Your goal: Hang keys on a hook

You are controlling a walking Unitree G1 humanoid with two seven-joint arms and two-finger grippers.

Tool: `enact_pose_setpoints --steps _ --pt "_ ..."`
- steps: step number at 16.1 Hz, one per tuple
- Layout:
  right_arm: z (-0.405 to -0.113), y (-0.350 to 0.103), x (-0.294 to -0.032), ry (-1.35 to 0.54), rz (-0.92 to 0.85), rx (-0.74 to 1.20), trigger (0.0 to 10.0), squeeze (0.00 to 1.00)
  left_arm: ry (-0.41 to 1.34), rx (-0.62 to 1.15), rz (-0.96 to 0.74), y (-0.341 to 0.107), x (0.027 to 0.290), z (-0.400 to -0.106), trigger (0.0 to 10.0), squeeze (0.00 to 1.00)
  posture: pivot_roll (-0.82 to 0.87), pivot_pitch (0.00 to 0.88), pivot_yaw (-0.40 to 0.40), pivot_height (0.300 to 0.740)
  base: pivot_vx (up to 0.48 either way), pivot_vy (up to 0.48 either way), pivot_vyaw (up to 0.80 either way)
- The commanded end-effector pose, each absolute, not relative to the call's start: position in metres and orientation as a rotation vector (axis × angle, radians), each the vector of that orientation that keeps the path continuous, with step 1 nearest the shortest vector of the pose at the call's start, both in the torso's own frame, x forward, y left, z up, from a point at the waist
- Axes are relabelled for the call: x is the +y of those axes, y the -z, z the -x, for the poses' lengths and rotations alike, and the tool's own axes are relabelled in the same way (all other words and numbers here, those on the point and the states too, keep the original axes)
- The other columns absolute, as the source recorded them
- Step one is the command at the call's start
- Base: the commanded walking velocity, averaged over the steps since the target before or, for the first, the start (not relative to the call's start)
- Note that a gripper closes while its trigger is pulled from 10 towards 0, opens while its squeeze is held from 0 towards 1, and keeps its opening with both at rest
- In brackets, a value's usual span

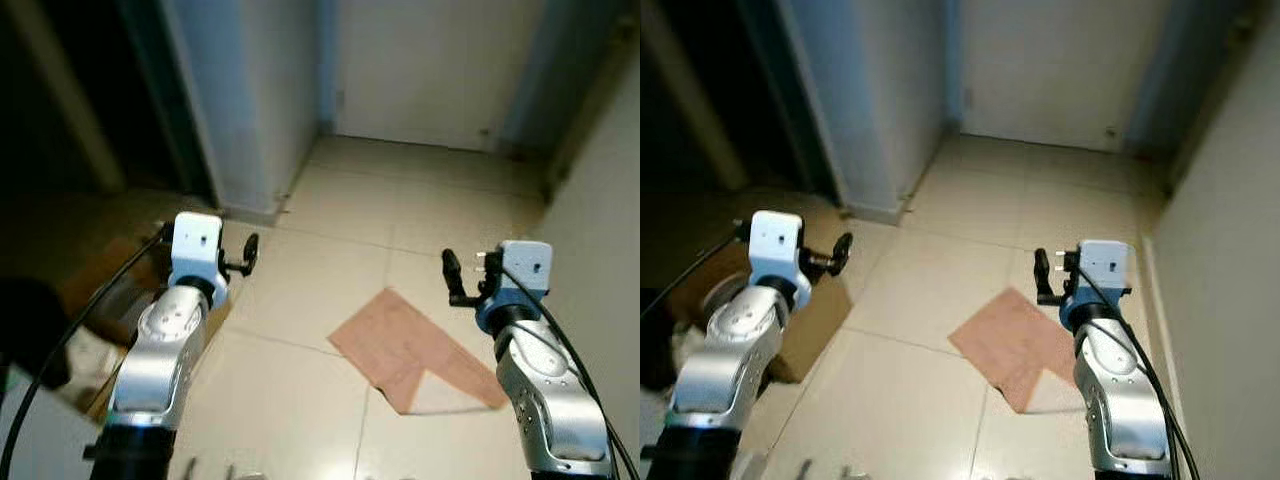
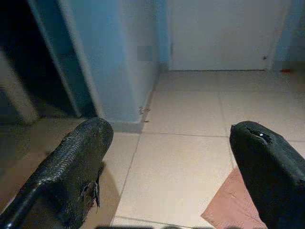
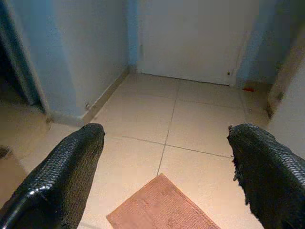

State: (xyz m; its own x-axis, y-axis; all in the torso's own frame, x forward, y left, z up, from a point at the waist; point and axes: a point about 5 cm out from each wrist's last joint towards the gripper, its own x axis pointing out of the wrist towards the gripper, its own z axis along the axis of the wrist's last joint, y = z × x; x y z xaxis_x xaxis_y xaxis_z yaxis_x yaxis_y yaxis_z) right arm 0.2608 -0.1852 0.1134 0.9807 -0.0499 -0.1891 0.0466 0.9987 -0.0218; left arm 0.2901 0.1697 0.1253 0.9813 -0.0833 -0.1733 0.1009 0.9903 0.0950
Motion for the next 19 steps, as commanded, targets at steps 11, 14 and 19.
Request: enact_pose_setpoints --steps 11,14,19 --pt "-0.267 -0.109 -0.184 0.107 0.031 0.208 10.0 1.0 0.146 0.17 -0.141 -0.128 0.16 -0.292 10.0 0.85 -0.12 0.0 0.046 0.74 0.0 0.0 0.8" --pt "-0.269 -0.109 -0.183 0.11 0.048 0.211 10.0 1.0 0.127 0.175 -0.138 -0.127 0.163 -0.294 10.0 0.83 -0.12 0.0 0.046 0.74 0.0 0.0 0.8" --pt "-0.275 -0.112 -0.182 0.116 -0.006 0.199 10.0 1.0 0.105 0.161 -0.162 -0.127 0.165 -0.293 10.0 0.64 -0.09 0.0 0.017 0.74 0.0 0.0 0.8"
